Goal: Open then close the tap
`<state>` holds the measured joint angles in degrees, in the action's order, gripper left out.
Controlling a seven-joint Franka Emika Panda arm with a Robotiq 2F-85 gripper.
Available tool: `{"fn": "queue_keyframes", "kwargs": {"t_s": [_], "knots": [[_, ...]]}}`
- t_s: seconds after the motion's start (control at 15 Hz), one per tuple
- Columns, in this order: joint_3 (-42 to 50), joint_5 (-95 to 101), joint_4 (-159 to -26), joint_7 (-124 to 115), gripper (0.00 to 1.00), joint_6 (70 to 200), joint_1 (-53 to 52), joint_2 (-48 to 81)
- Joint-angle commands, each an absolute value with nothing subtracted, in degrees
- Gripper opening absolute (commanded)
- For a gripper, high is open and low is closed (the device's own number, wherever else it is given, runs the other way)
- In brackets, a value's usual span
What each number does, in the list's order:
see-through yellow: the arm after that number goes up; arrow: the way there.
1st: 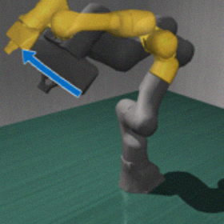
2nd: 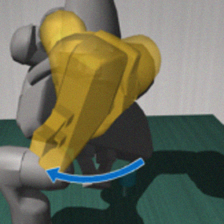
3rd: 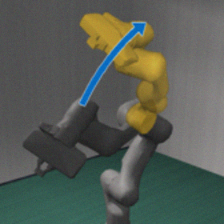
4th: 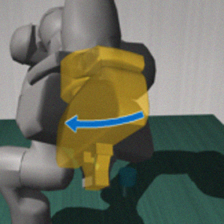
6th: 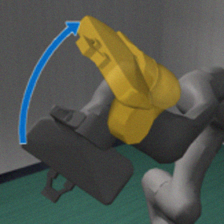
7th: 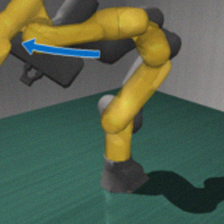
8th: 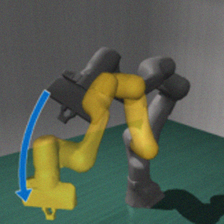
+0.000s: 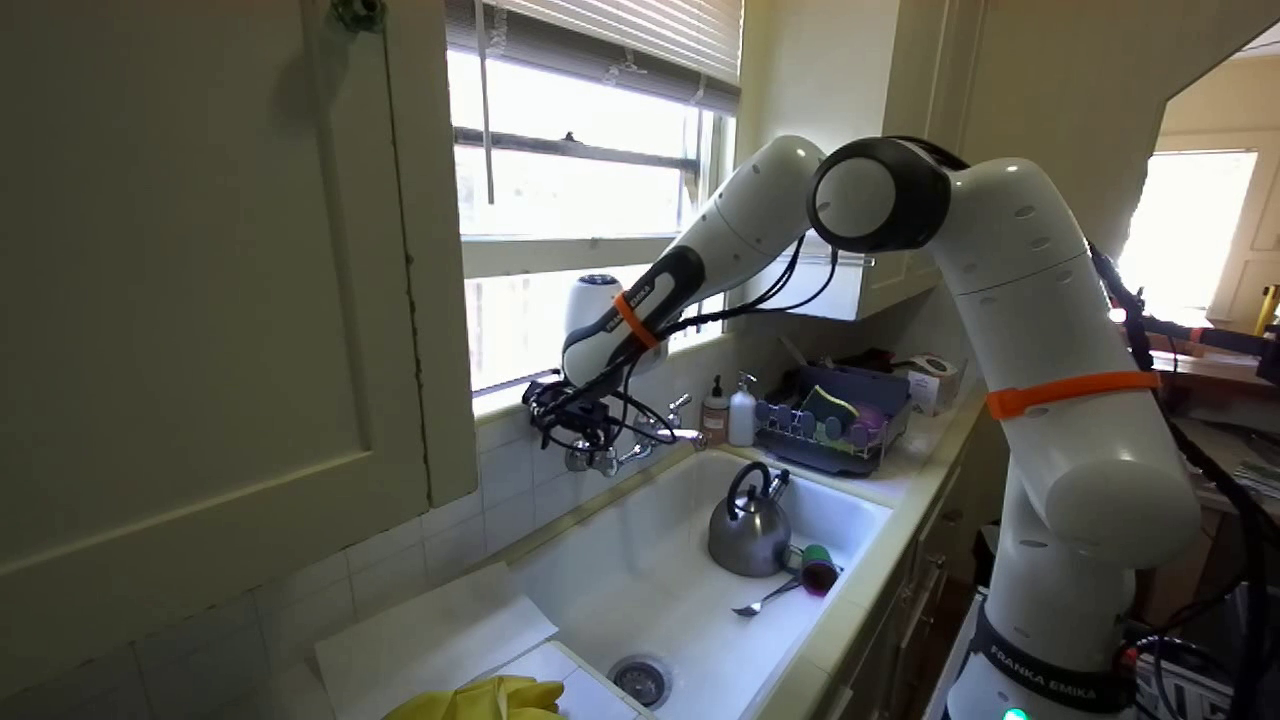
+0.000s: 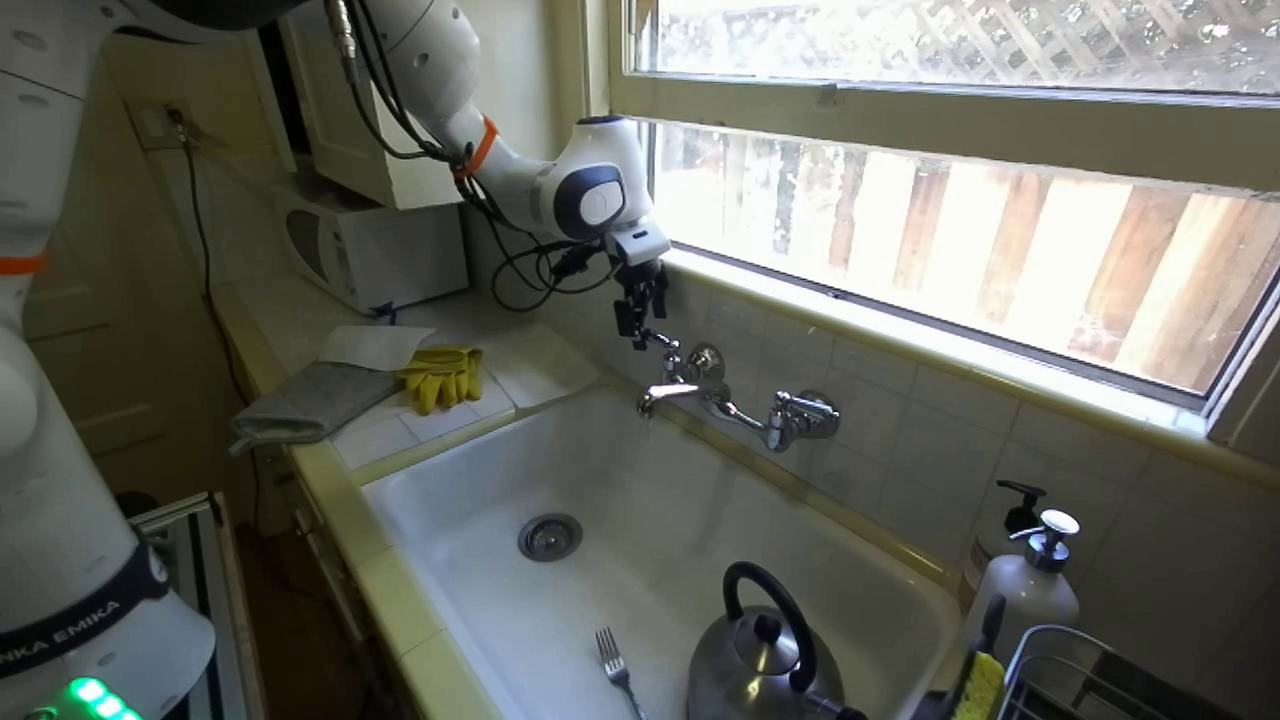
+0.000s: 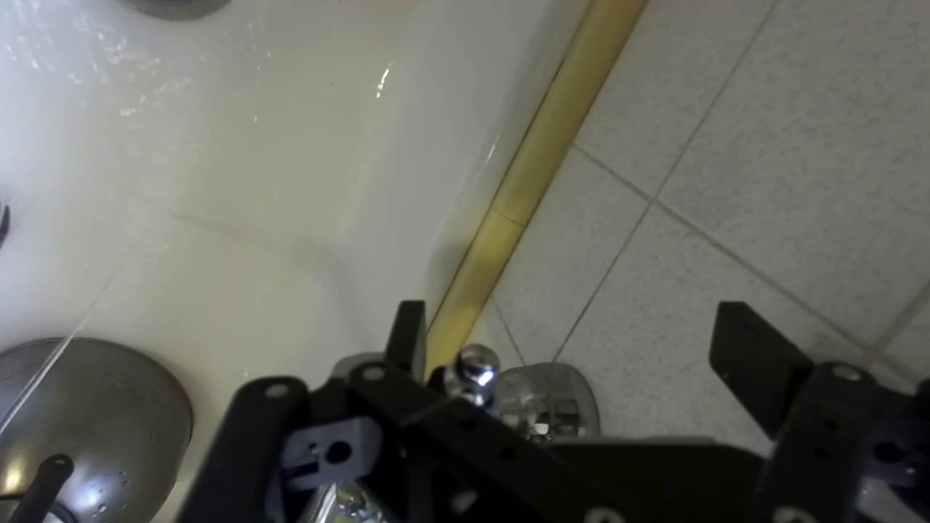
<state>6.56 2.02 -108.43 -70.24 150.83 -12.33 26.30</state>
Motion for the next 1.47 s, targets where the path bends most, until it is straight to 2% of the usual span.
{"fn": "queue_keyframes", "kwargs": {"t_s": [0.0, 0.47, 1.13, 1.4], "knots": [[7.3, 2.6, -107.5, -70.7, 1.00, 157.6, -11.7, 27.6], [6.6, 0.5, -110.4, -68.8, 1.00, 163.4, -11.0, 26.5], [5.9, 0.6, -109.1, -67.1, 1.00, 150.7, -10.7, 23.5], [5.7, 0.8, -107.3, -67.6, 1.00, 149.3, -10.4, 24.4]]}}
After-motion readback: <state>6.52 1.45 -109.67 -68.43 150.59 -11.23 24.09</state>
